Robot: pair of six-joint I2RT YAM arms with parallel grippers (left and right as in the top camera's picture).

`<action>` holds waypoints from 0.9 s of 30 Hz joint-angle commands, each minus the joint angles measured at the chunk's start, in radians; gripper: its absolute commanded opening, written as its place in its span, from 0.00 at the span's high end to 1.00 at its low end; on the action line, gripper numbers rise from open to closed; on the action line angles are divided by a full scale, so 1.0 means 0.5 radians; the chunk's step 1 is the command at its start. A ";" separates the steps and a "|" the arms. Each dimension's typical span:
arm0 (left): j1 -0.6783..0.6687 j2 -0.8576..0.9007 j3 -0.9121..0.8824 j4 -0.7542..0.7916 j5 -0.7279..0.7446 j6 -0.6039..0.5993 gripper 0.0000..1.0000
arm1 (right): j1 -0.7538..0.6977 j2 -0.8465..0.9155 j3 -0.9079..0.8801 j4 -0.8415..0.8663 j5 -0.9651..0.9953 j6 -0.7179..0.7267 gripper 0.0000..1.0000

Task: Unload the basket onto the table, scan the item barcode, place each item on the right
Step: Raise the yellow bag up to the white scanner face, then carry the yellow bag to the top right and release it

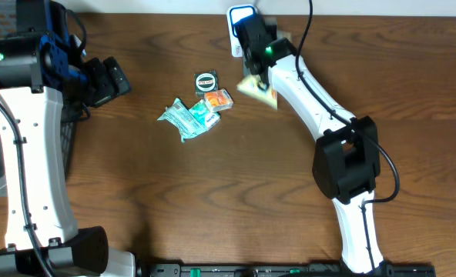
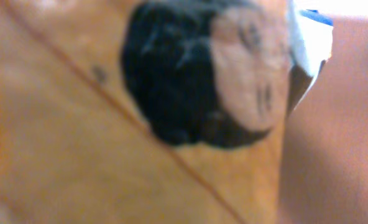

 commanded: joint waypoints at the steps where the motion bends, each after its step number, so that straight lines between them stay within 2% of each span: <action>1: 0.005 -0.017 0.016 -0.006 -0.011 0.005 0.02 | -0.001 0.005 0.056 0.504 0.238 -0.815 0.99; 5: 0.005 -0.017 0.016 -0.006 -0.011 0.005 0.02 | -0.003 0.026 0.029 1.050 0.195 -1.144 0.99; 9: 0.005 -0.017 0.016 -0.006 -0.011 0.005 0.02 | -0.002 0.137 0.029 1.383 0.026 -1.432 0.99; 14: 0.005 -0.017 0.016 -0.006 -0.011 0.005 0.02 | 0.021 0.299 0.029 1.632 0.198 -1.695 0.99; 23: 0.005 -0.017 0.016 -0.006 -0.011 0.005 0.02 | 0.054 0.396 0.029 1.843 0.220 -1.746 0.99; 27: 0.005 -0.017 0.016 -0.006 -0.011 0.005 0.02 | 0.090 0.395 0.031 1.971 0.306 -1.953 0.99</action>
